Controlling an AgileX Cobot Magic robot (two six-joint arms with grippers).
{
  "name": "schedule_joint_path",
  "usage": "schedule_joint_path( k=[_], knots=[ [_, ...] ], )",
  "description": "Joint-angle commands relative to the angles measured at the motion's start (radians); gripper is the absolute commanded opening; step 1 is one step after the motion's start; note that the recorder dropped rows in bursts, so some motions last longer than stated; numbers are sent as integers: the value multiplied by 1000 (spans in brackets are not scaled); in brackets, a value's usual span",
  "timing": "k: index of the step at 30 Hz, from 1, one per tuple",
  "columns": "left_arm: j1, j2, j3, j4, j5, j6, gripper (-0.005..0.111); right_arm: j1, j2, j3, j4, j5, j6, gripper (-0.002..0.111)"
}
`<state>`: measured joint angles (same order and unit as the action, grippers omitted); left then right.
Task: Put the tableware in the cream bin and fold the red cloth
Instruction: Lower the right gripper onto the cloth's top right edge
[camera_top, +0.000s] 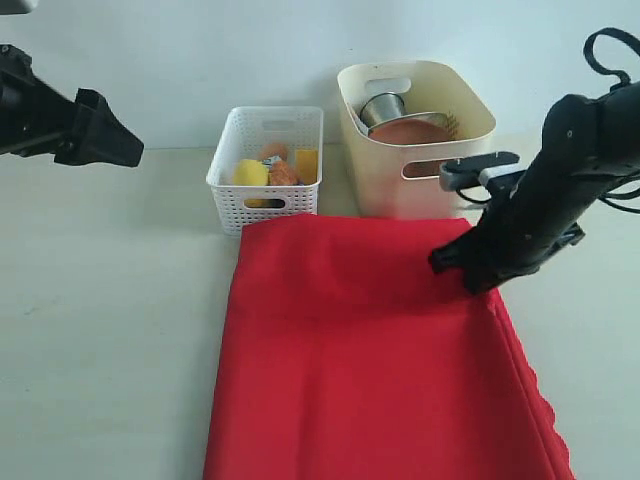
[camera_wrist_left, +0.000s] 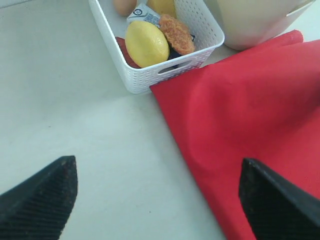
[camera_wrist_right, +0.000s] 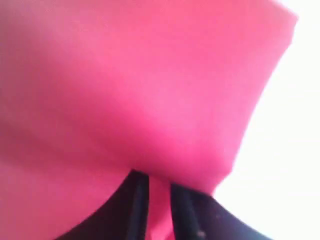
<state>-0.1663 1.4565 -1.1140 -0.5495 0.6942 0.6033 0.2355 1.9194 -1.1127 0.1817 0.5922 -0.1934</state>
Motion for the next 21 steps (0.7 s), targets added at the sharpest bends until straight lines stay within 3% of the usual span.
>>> schedule_joint_path(
  k=[1,6,13,21],
  knots=[
    [-4,-2,5,-7,-17,-5,84,-2,-50,-3,174,-109,-166,16],
    [-4,-2,5,-13,-19,-5,84,-5,-5,-36,190,-166,-166,16],
    [-4,-2,5,-15,-19,-5,84,-5,120,-129,149,-101,-84,16],
    [-4,-2,5,-17,-39,-5,84,-5,-40,-150,71,17,-13,17]
  ],
)
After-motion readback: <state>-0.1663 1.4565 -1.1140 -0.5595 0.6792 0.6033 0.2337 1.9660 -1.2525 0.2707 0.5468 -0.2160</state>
